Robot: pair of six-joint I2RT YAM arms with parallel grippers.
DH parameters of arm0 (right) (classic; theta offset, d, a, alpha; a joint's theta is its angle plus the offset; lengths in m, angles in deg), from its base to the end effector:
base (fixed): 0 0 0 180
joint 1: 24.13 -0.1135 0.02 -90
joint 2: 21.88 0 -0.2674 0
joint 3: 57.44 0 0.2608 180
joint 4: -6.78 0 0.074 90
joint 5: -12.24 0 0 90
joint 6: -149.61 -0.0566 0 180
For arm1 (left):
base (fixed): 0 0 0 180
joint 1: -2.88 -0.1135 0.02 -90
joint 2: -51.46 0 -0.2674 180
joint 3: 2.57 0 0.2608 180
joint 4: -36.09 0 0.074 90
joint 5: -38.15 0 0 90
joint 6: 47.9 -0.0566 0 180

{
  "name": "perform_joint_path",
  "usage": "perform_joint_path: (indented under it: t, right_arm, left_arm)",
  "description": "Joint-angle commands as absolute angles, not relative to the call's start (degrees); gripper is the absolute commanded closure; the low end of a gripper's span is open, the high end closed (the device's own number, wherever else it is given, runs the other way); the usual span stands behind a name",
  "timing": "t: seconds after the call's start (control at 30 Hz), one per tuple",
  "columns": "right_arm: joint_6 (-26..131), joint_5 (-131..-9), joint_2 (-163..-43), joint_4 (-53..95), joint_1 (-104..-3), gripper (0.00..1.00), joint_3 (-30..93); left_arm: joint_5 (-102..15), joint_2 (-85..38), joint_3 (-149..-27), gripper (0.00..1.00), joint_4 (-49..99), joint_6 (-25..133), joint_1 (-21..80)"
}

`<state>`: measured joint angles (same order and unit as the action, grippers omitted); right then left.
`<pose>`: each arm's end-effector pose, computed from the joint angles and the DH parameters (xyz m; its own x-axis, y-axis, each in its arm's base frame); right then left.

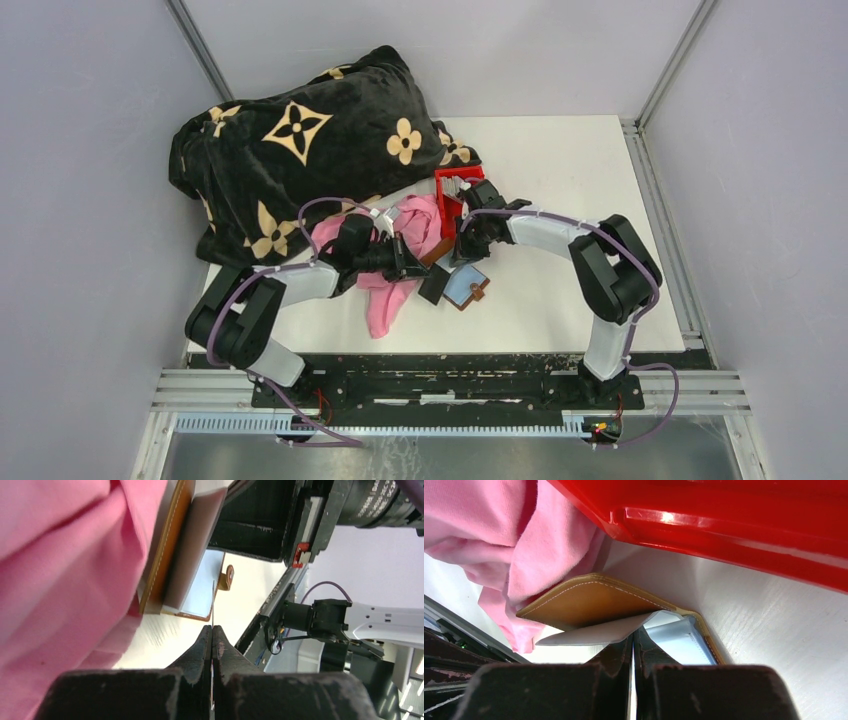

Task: Put the credit cards into the card holder
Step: Insert the credit card into the card holder.

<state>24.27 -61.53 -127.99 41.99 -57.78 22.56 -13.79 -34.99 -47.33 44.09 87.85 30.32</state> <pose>0.3159 0.2293 0.1430 -0.9681 0.0228 -0.2497 -0.1027 0.8725 0.4776 0.2474 -0.1678 0.1412 -0.9295 -0.1529 -0.3356 0.2182 0.5058 -0.8346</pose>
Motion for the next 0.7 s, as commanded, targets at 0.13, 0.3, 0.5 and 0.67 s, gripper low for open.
perform_joint_path:
  t: [0.13,0.3,0.5,0.67]
  right_arm:
    - [27.3,-63.3,-129.7,44.3,-58.0,0.97,27.2]
    - [28.4,-64.2,-130.4,45.6,-58.0,0.96,28.1]
    - [29.3,-65.0,-130.3,46.2,-58.0,0.96,27.9]
    - [30.3,-65.8,-130.0,46.9,-58.0,0.96,28.1]
  left_arm:
    - [-16.2,-39.1,-55.5,0.97,38.1,79.7,30.1]
    - [-17.8,-42.8,-60.2,0.97,35.1,77.5,30.2]
    - [-19.3,-47.2,-65.6,0.97,31.4,74.8,30.5]
    - [-20.6,-49.9,-68.6,0.97,29.9,73.7,31.1]
